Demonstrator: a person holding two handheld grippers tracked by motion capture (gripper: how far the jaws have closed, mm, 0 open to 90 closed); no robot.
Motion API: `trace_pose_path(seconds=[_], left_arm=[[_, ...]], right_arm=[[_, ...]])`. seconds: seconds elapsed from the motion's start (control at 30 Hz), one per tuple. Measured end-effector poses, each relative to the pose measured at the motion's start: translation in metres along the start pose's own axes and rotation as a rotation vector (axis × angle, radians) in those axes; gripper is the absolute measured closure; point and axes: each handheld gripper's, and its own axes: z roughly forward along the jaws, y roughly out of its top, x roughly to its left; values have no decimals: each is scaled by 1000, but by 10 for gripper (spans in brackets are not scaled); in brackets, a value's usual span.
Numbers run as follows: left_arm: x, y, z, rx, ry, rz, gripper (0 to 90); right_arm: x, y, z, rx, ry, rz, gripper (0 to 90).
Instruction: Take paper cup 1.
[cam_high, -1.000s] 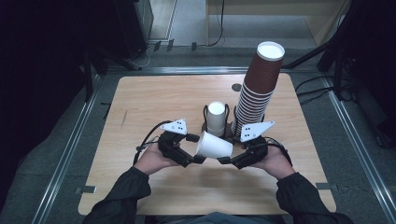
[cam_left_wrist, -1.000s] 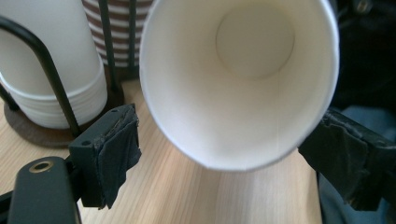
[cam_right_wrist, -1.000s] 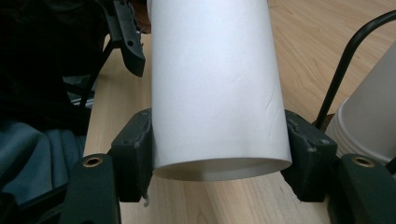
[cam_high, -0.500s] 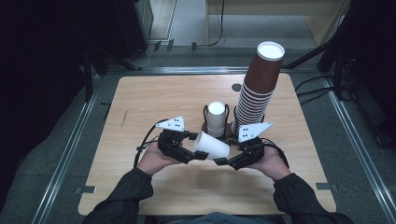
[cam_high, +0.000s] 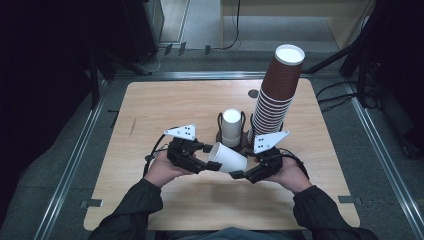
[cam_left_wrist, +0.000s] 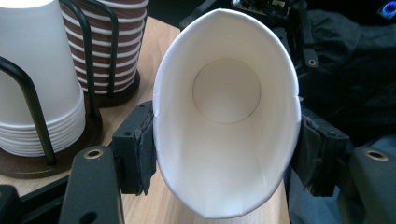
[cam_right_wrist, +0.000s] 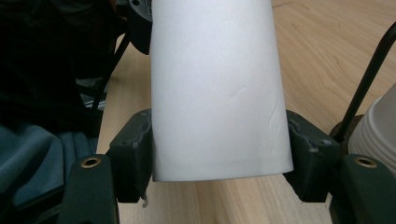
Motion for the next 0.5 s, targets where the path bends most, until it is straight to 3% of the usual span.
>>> trace_pose_path(seconds=[0.3,0.5], left_arm=[[-3,0,3,75,38,39,328],[-5,1,11,182,94,76,328]], right_arm=[[1,0,4,50,-29,10,243],[4,0,4,94,-54,-23,208]])
